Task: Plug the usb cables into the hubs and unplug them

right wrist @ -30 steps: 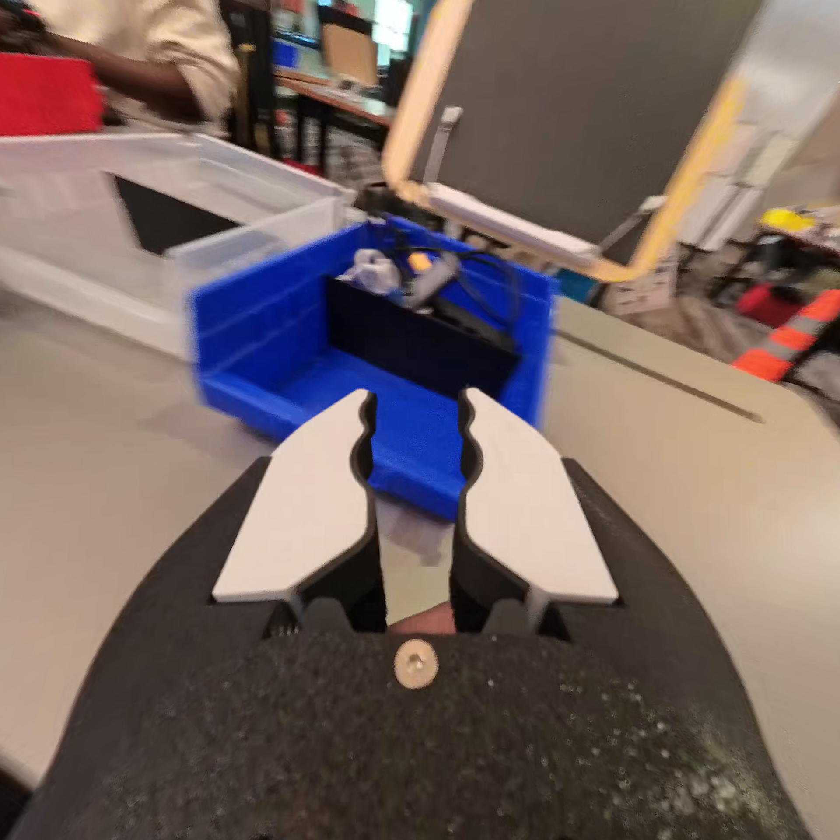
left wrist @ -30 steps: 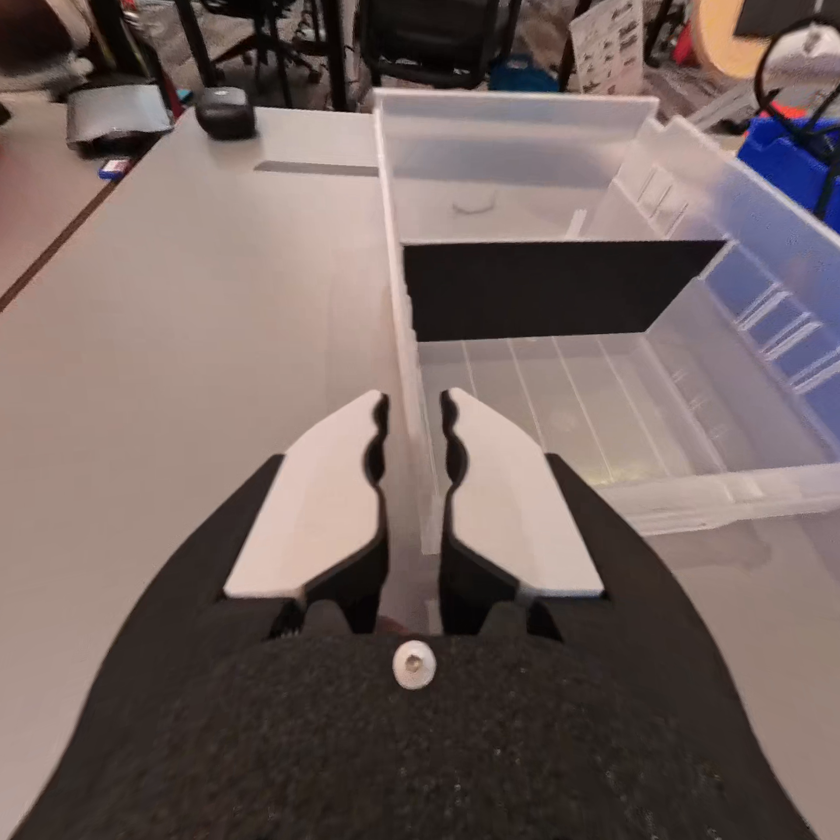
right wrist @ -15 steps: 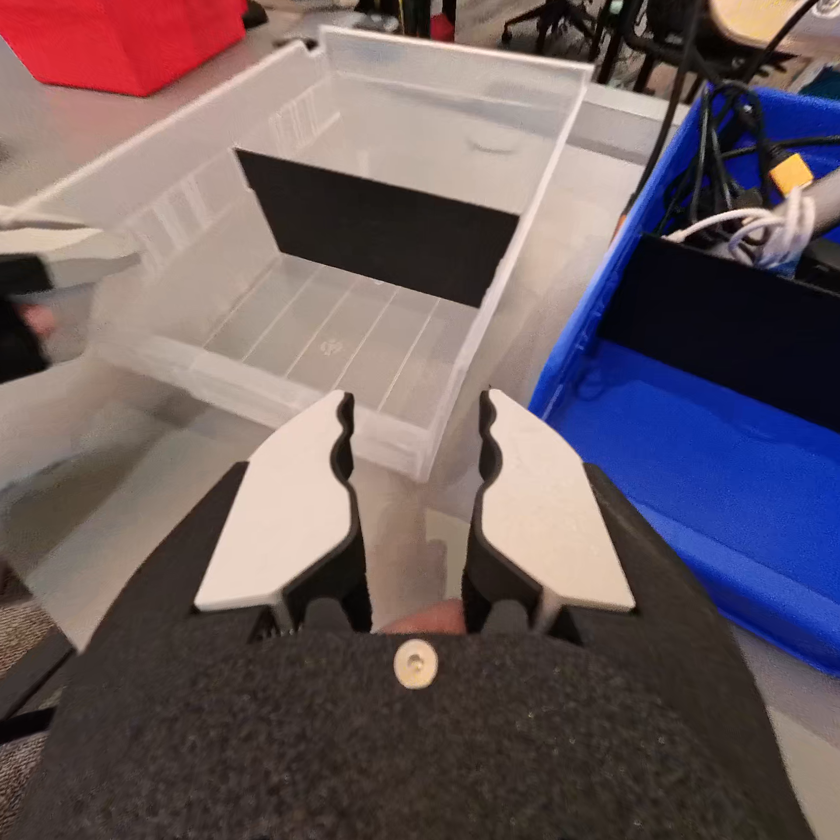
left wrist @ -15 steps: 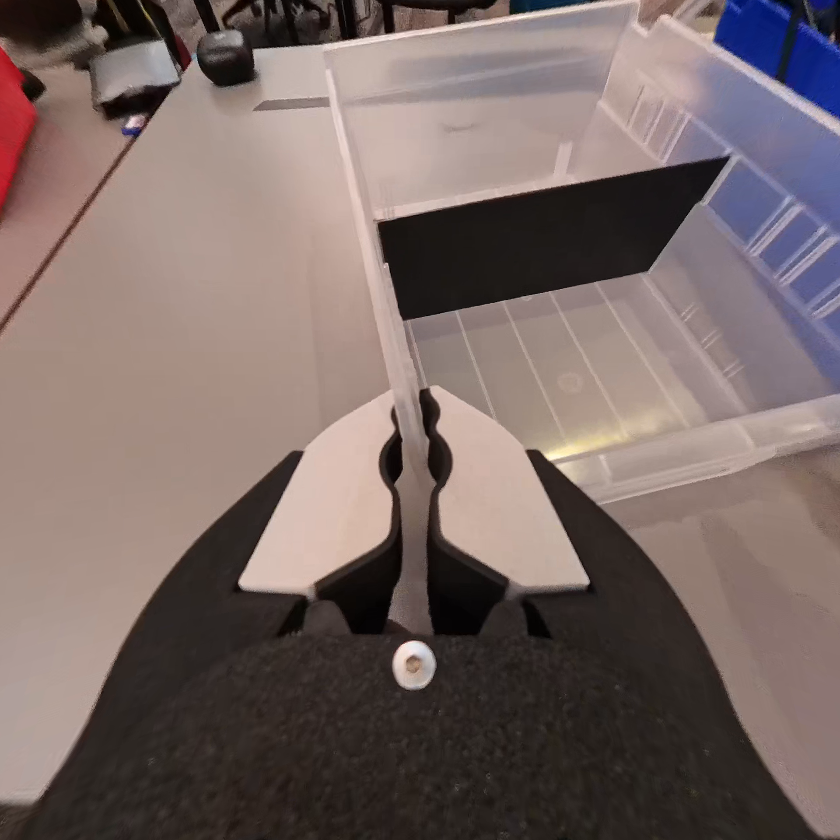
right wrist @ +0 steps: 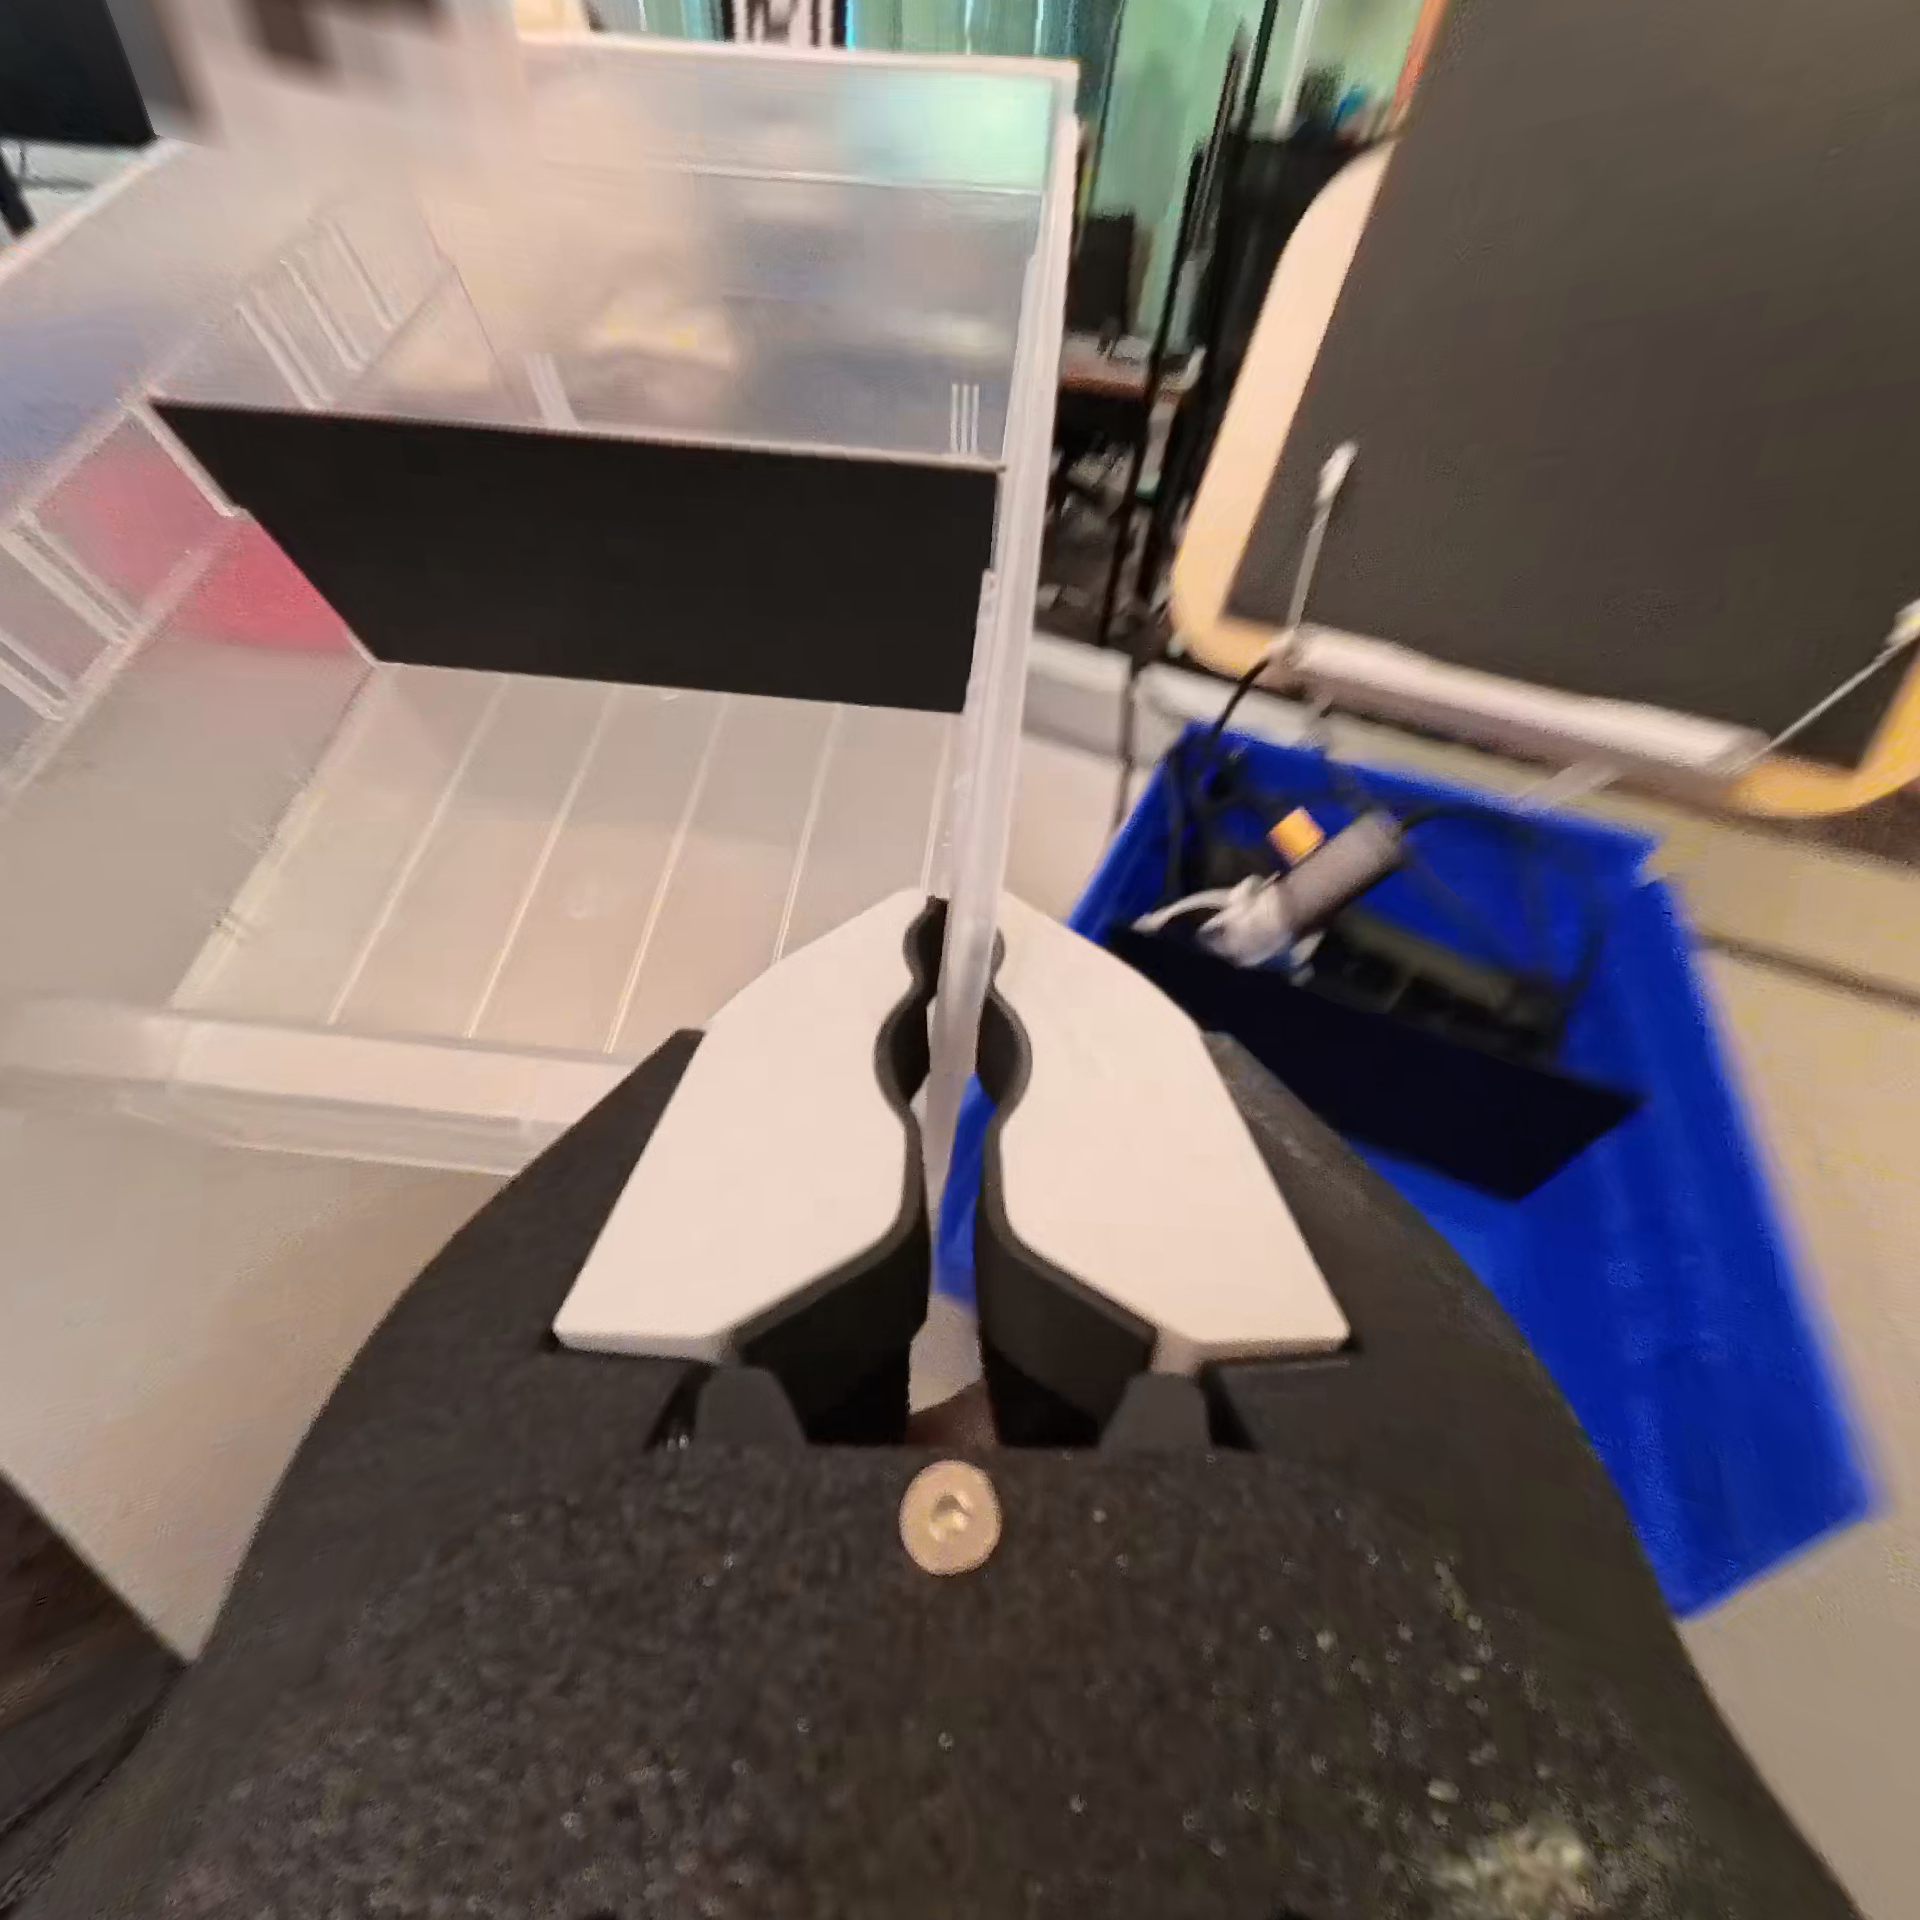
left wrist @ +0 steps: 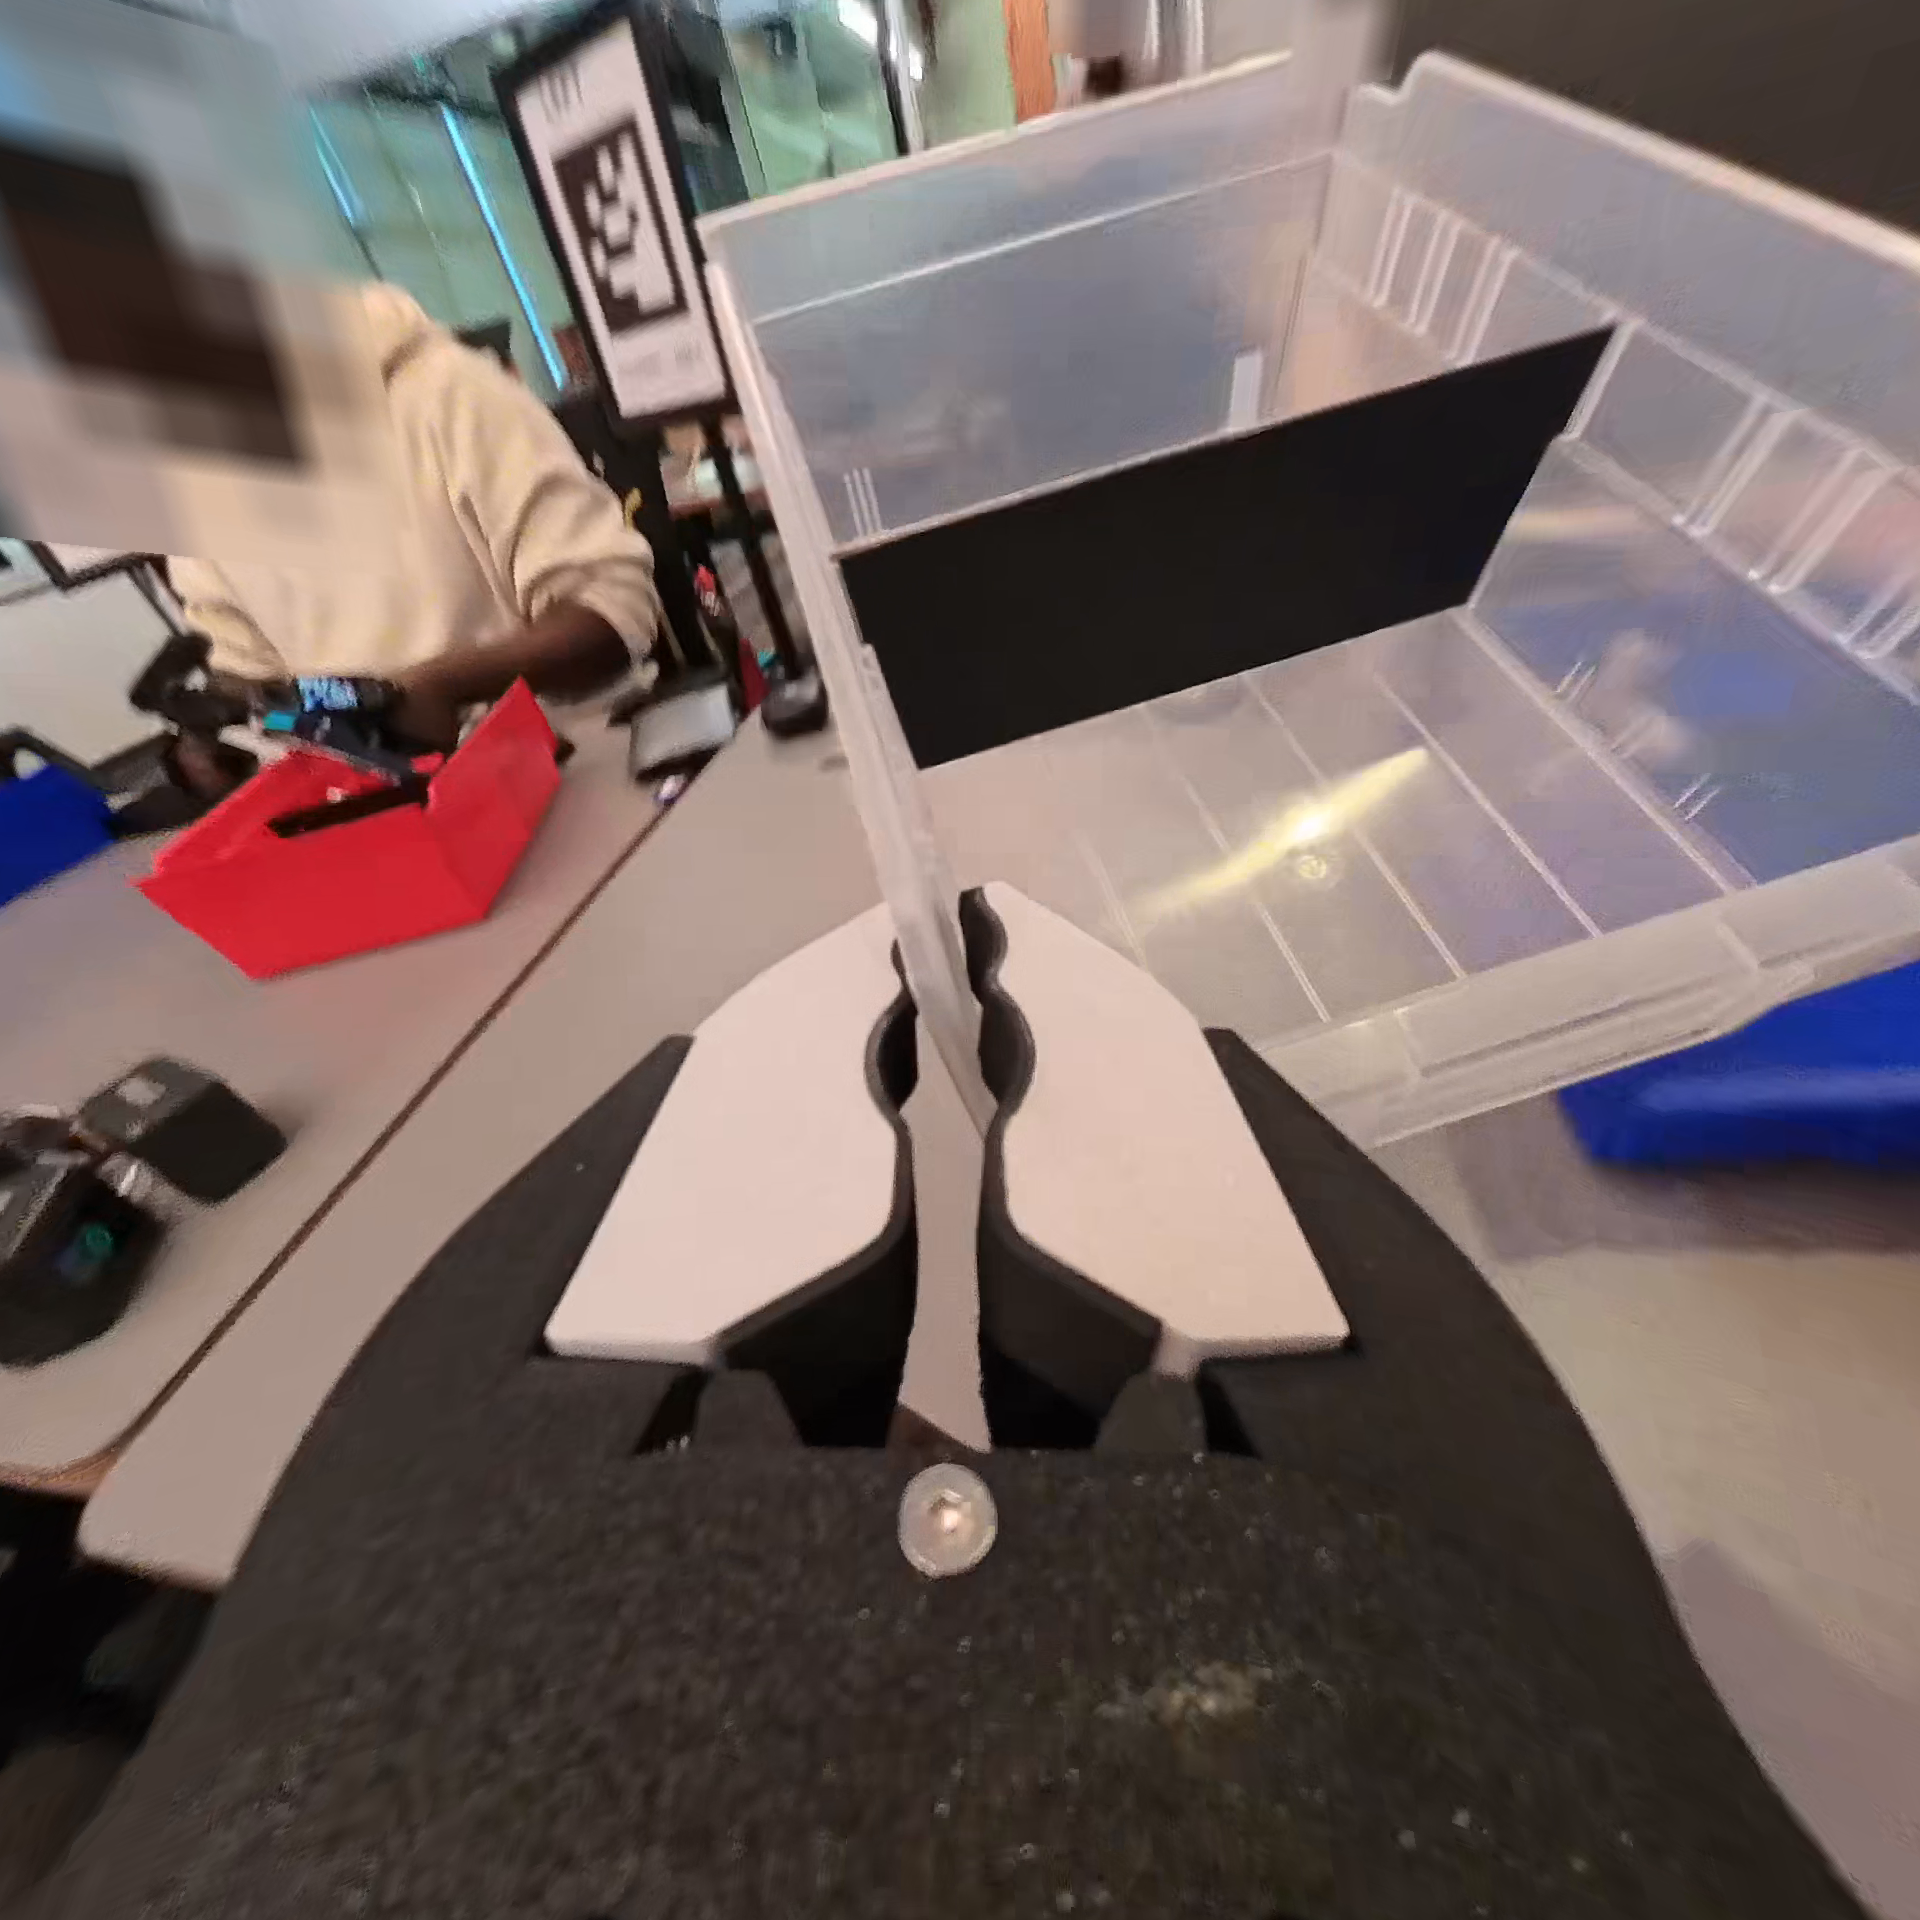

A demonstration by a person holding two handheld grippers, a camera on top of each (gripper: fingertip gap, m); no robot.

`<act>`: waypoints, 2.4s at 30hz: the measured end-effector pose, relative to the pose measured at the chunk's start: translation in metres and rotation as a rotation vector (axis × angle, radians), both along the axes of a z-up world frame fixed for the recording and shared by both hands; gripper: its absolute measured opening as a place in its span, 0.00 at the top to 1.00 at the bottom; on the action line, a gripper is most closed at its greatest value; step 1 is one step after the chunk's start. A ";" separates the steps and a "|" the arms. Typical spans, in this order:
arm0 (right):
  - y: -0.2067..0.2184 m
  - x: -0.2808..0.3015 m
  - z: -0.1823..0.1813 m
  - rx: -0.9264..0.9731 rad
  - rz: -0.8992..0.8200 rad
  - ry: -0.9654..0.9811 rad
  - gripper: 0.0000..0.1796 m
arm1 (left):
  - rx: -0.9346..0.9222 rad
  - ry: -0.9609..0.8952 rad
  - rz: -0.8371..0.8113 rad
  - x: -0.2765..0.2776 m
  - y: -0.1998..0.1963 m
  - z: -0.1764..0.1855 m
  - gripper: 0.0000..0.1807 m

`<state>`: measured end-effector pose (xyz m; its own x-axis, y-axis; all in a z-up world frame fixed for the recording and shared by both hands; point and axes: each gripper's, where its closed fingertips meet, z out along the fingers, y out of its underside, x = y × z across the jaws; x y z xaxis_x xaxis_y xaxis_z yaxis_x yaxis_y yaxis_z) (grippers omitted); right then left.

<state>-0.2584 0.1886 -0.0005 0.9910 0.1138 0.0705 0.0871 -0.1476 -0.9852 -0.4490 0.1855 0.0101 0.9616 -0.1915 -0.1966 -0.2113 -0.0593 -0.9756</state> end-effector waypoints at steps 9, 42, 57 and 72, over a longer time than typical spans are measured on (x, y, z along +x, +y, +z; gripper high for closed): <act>-0.074 0.207 0.104 0.161 -0.361 -0.016 0.99 | 0.132 -0.029 -0.349 0.223 -0.009 0.091 0.97; -0.116 0.512 -0.108 -0.238 -0.623 0.184 0.88 | -0.440 -0.313 -0.763 0.470 -0.054 -0.057 0.85; -0.016 0.198 -0.124 -0.257 -0.150 0.192 0.71 | -0.502 -0.073 -0.482 0.221 0.061 -0.145 0.78; 0.029 0.086 -0.096 -0.184 -0.407 0.068 0.99 | -0.354 0.089 -0.236 0.093 0.113 -0.113 0.98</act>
